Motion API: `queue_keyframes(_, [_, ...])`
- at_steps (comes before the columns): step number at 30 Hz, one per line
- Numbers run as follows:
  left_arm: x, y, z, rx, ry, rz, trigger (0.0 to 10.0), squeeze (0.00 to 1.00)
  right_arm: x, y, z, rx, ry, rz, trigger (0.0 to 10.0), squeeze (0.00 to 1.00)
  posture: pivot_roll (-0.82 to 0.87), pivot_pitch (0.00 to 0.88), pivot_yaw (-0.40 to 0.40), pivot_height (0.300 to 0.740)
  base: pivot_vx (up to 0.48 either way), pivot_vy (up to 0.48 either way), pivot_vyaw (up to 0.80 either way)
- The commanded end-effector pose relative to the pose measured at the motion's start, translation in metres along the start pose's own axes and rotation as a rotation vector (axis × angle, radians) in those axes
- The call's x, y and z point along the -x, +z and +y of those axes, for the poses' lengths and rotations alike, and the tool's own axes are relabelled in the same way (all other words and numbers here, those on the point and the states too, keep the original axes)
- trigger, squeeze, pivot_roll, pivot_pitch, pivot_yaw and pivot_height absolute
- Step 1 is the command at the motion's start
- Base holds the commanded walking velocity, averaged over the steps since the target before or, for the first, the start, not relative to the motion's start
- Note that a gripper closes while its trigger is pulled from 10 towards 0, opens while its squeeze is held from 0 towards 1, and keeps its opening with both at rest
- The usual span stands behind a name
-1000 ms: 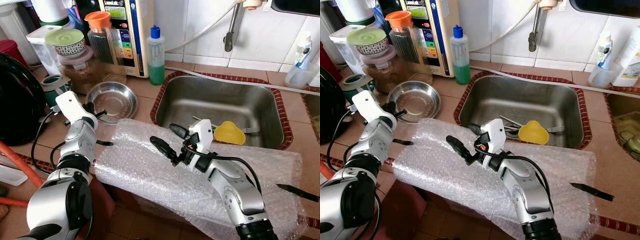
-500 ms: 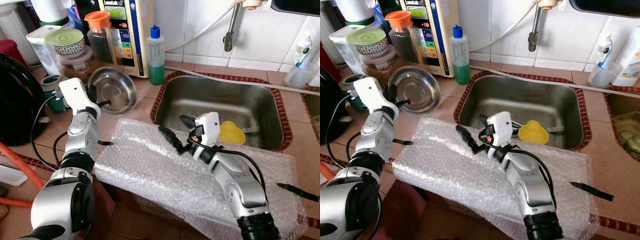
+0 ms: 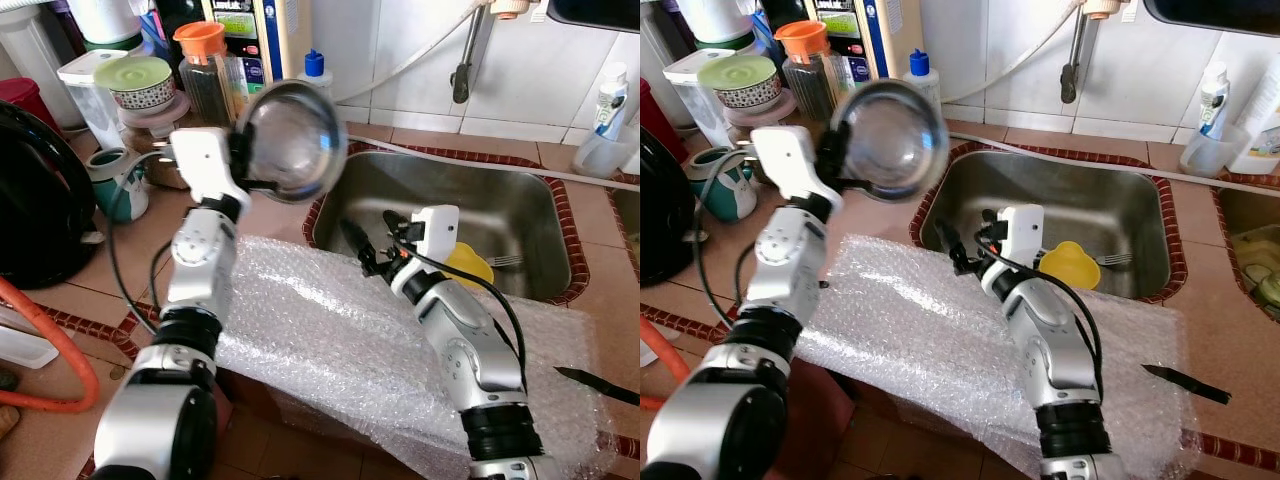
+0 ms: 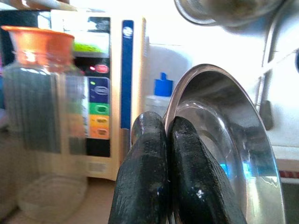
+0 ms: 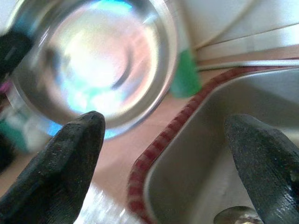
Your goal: Kitchen organization
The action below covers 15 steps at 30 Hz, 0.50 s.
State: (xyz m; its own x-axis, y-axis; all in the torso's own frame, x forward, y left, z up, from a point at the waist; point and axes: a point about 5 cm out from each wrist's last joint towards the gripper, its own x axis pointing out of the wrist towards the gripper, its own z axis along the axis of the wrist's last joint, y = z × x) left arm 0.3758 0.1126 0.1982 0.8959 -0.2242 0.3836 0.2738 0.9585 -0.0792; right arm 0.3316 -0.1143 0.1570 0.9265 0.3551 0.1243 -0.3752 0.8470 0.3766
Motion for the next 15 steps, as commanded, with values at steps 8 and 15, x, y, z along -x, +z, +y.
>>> queue_keyframes(8, [0.005,0.003,-0.027,0.071,-0.113,-0.014,0.0,0.00,0.003,0.007,-0.020,-0.135,-0.105,-0.039,10.0,0.00,0.04,0.033,0.105,0.740,0.000,0.000,0.00])
queue_keyframes(15, [0.011,-0.003,-0.045,0.115,-0.187,0.017,0.0,0.00,-0.002,0.006,-0.016,-0.156,-0.095,-0.037,10.0,0.00,0.04,0.034,0.110,0.740,0.000,0.000,0.00])
